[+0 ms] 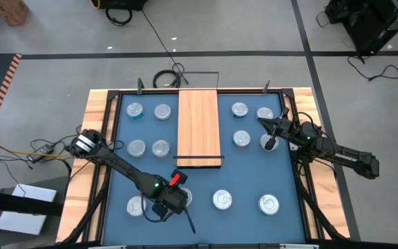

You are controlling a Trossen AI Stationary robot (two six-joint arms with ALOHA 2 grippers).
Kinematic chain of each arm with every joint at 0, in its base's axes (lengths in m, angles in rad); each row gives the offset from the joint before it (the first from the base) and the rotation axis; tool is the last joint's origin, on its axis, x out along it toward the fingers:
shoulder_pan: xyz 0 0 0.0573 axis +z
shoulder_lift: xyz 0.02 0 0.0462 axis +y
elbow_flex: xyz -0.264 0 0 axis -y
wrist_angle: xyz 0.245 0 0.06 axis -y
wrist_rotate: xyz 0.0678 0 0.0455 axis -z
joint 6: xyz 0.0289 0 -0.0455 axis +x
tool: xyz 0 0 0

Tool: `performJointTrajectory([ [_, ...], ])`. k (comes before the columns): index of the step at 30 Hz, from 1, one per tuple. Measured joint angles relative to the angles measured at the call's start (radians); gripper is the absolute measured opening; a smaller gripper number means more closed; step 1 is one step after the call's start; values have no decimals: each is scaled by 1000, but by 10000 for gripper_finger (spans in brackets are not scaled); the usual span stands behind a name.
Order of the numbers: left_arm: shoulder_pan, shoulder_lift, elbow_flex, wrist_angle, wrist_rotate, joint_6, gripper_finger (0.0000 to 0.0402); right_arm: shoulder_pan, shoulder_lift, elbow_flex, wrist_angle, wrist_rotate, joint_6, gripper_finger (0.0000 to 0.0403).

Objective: Stack canned seafood by type on shelf
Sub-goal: Put the green tuna can on the shelf

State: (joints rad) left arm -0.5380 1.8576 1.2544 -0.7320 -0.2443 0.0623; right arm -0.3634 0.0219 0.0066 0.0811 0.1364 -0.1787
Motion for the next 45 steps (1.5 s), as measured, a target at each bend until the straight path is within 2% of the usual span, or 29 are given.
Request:
performJointTrajectory([
  [7,-26,-18,-3,-71,-20,-80,0,0,0,0,0,0,0,28],
  [11,-34,-84,-4,-98,-23,-152,0,0,0,0,0,0,0,32],
  [15,-55,-144,-3,-54,-3,-172,7,0,0,0,-1,0,0,31],
  [19,-105,-137,-2,-3,-4,-122,32,0,0,0,0,0,0,28],
  [27,-172,-40,-2,17,-109,-91,103,0,0,0,-1,0,0,30],
  [31,-179,-14,-2,-2,-142,-92,123,0,0,0,-1,0,0,32],
  [39,-176,-11,-29,-3,-151,-174,120,0,0,0,-1,0,0,27],
  [45,-176,-12,-61,27,-151,-206,73,0,0,0,0,0,0,30],
])
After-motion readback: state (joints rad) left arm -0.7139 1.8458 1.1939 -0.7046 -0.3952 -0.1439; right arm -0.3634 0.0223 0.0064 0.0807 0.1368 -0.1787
